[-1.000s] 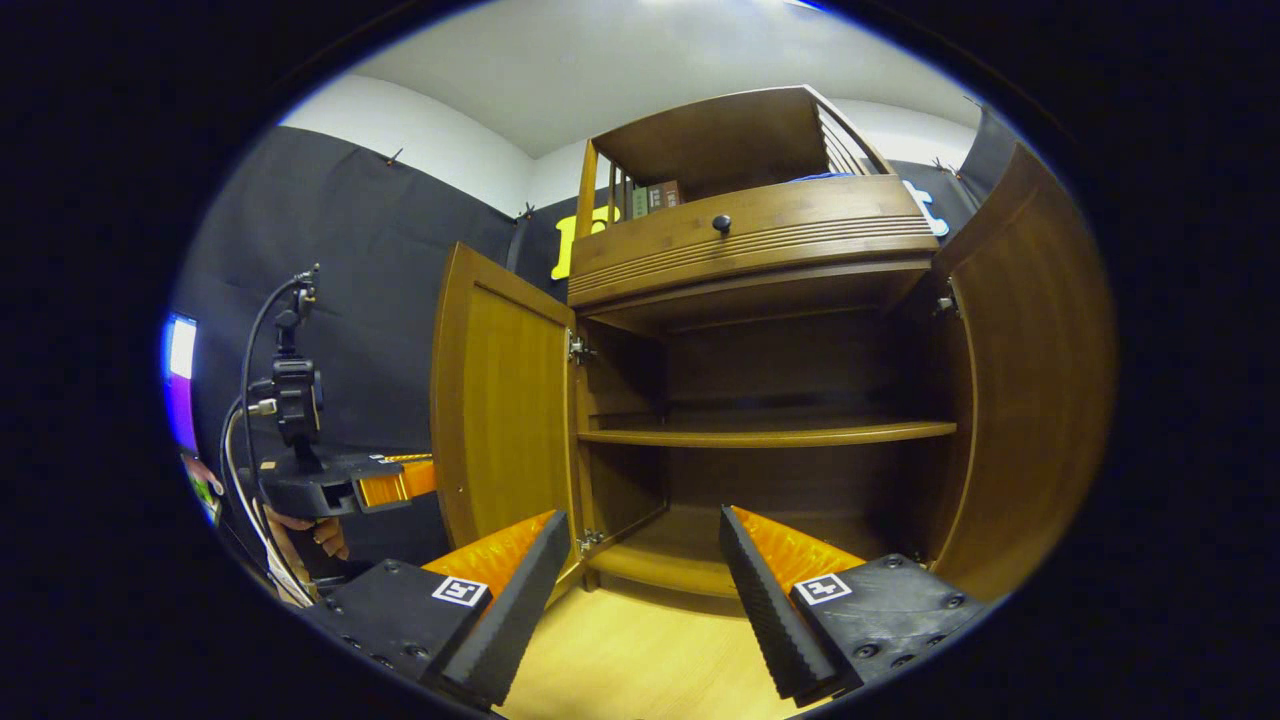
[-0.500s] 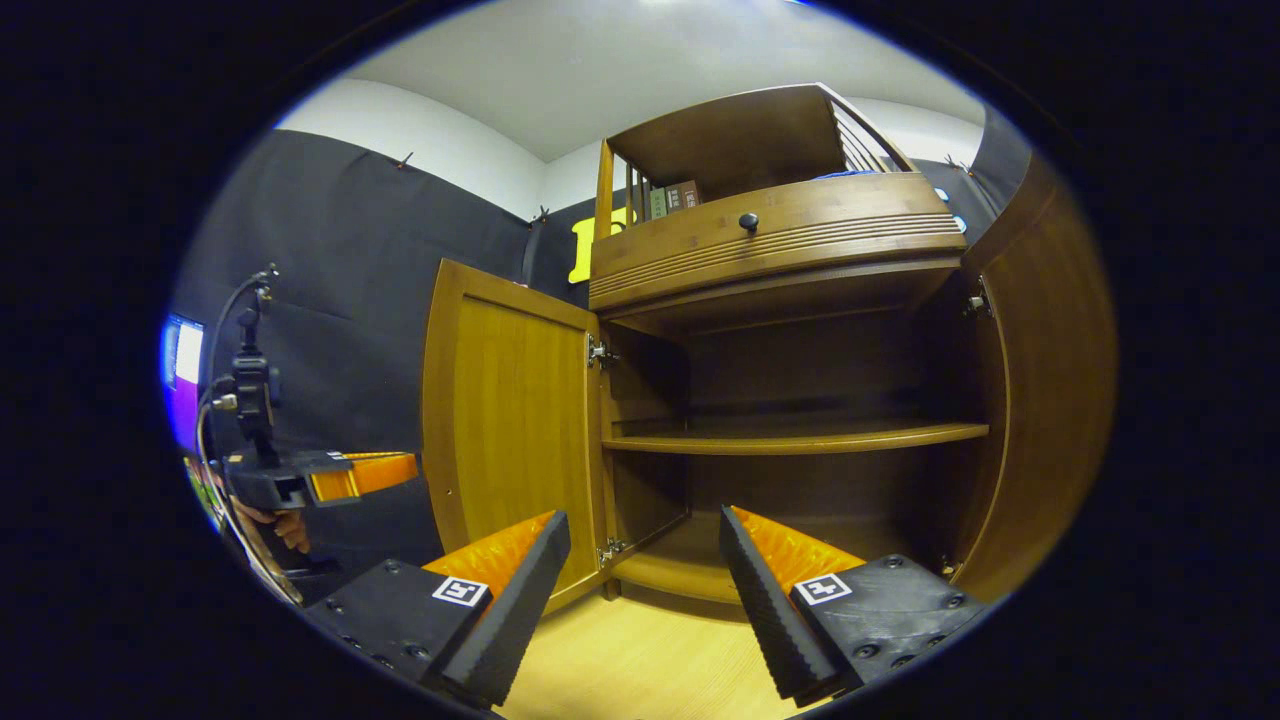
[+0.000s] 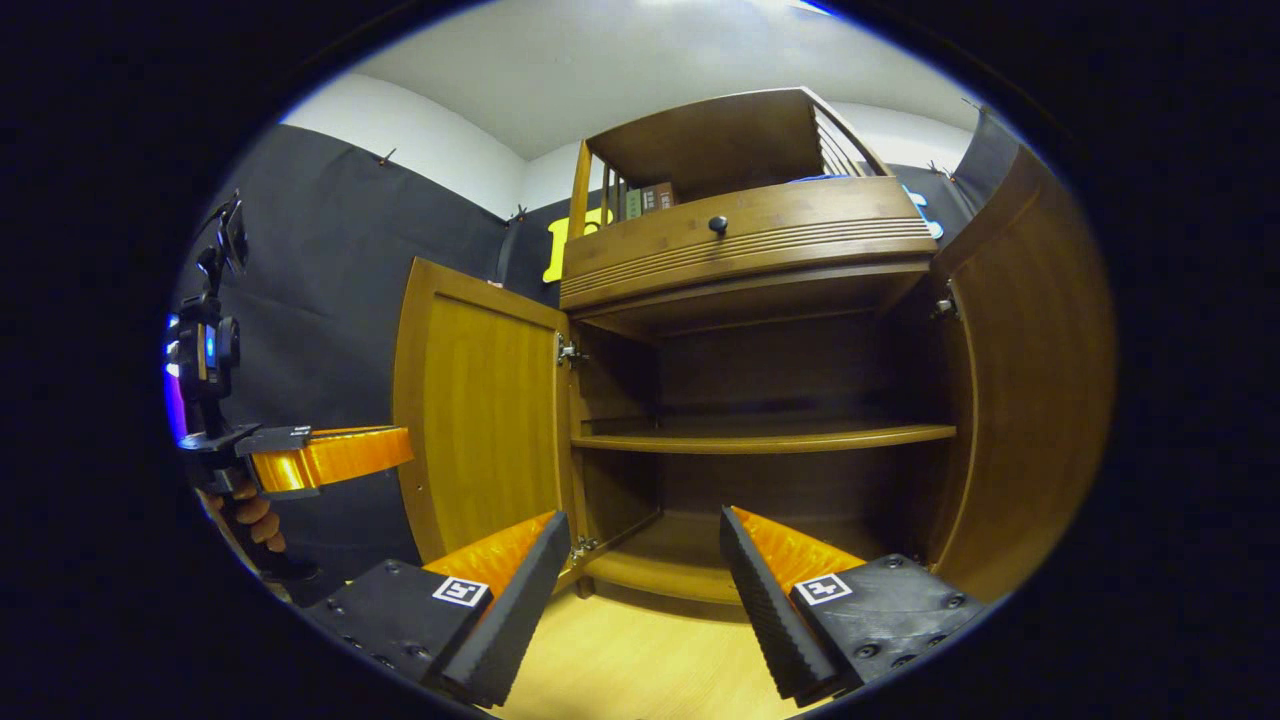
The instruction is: Open the right door of the double-door shoe cabinet with the right hand, and open the left door with the left hand.
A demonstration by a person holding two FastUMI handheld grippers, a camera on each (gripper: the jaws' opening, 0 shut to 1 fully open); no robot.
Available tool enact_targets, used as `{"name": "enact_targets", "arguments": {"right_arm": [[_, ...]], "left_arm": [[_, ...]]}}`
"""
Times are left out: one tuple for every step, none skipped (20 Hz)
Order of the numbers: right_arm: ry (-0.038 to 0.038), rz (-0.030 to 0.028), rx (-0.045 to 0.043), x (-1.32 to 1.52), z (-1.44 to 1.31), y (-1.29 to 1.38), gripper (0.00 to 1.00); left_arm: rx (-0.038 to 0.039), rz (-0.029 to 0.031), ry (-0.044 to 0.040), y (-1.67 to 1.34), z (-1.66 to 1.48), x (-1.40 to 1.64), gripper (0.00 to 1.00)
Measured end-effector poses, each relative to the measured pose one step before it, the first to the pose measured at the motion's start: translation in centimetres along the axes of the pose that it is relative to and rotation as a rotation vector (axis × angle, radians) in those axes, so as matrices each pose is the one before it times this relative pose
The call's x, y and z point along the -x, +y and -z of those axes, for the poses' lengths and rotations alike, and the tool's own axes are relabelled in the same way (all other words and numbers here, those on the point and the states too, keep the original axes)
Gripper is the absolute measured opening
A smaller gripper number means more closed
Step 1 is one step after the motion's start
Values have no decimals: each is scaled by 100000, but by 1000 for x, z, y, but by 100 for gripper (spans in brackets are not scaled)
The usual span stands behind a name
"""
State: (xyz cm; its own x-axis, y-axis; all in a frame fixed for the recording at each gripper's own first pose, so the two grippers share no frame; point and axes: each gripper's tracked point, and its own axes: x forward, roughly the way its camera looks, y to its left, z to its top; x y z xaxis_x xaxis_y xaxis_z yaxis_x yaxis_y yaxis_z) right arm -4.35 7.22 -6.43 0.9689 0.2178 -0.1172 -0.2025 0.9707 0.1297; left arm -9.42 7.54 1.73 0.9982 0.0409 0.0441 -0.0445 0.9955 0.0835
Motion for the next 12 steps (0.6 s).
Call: {"name": "enact_targets", "arguments": {"right_arm": [[-550, 2413, 1290, 294, -273, -767, 96], [-586, 2295, 1147, 355, -182, -812, 96], [-546, 1883, 659, 169, -143, -722, 95], [-394, 1376, 237, 199, -153, -557, 96], [-455, 1261, -112, 101, -187, -564, 96], [-569, 1327, -110, 143, -195, -579, 95], [-536, 1509, 142, 127, -189, -658, 95], [-434, 1797, 457, 96, -203, -660, 98], [-226, 1444, 814, 83, -126, -618, 94], [-203, 1274, 911, 6, -89, -547, 100], [-521, 851, 570, -163, -259, -560, 97], [-521, 748, 290, 122, -203, -412, 94]], "left_arm": [[660, 241, -1738, -403, -344, -412, 30], [64, -169, -1861, -285, -355, -420, 41], [-356, -706, -1233, -117, -124, -324, 52], [-466, -594, -575, -219, 50, -496, 63], [69, -185, -449, -375, 151, -198, 73], [430, 8, 12, -315, 89, -367, 84], [613, 669, 115, -520, 183, -263, 87], [688, 1354, 601, -626, 313, -233, 94], [704, 1190, 823, -421, 361, -381, 94], [499, 608, 961, -468, 313, -436, 95], [279, 475, 705, -329, 457, -235, 95], [345, 565, 260, -437, 146, -351, 94]]}}
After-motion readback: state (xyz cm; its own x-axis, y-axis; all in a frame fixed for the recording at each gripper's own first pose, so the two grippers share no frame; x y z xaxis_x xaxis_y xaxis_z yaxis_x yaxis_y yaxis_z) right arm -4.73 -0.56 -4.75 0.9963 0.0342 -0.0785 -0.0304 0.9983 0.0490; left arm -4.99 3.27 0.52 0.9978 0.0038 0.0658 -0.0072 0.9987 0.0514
